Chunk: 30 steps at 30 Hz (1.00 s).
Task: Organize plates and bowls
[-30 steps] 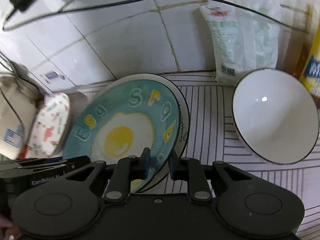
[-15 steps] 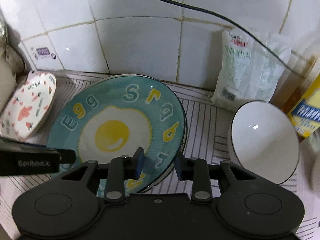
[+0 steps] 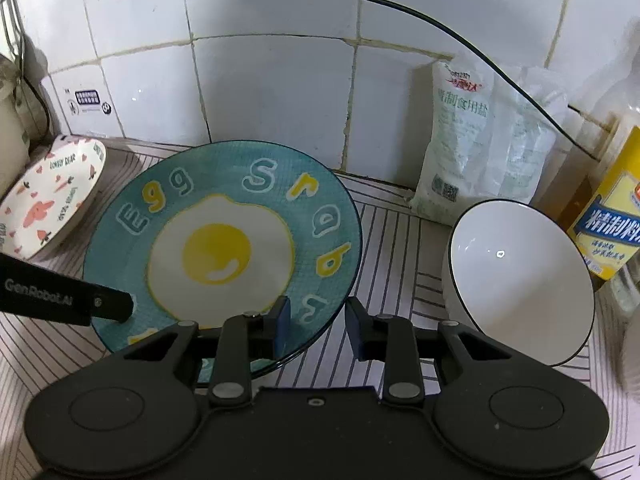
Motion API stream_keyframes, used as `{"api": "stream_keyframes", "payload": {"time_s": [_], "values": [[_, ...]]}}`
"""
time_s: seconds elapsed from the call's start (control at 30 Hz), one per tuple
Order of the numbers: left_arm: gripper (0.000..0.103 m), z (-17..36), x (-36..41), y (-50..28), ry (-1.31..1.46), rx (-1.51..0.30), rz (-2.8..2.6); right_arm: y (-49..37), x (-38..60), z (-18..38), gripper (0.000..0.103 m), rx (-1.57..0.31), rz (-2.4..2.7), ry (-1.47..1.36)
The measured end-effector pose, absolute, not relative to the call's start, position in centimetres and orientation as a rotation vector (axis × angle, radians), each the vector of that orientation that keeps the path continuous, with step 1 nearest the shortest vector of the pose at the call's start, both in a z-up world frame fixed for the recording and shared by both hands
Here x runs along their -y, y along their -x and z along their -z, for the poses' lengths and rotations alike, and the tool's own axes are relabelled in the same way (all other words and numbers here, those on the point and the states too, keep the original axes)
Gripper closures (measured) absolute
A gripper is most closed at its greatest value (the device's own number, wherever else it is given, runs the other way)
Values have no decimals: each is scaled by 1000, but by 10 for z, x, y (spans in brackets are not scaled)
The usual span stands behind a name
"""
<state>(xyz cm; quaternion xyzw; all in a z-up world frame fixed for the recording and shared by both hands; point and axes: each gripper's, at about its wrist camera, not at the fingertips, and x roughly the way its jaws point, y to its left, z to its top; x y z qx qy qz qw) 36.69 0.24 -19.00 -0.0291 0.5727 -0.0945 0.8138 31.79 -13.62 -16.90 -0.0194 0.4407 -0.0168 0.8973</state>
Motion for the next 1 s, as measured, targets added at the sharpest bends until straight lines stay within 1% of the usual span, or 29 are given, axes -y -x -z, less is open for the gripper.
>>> {"api": "stream_keyframes", "payload": {"time_s": [0.17,0.33,0.4,0.47,0.53,0.63,0.73,0.83,0.9,0.93,1.0], "values": [[66,176,-4,-353,-3,-1171,202,-305,140,164,68,-888,14,22],[62,152,-18,-338,-18,-1119,204,-283,141,143,67,-812,-19,16],[62,141,-24,-332,-26,-1098,208,-276,144,132,63,-792,-27,-9],[62,130,-31,-325,-29,-1076,205,-271,143,125,56,-804,-24,-17],[61,118,-40,-318,-44,-1045,207,-265,141,119,56,-808,2,-15],[56,103,-58,-305,-66,-1009,199,-252,137,112,55,-801,-21,-75],[54,90,-80,-294,-59,-980,196,-241,126,103,51,-776,-46,-111],[53,81,-102,-286,-74,-960,176,-232,110,95,50,-750,-107,-136],[52,76,-117,-281,-79,-967,161,-227,98,90,42,-725,-153,-149],[52,73,-127,-278,-76,-971,155,-224,90,88,35,-708,-175,-153],[51,69,-144,-272,-69,-970,151,-220,76,84,35,-683,-198,-150]]}}
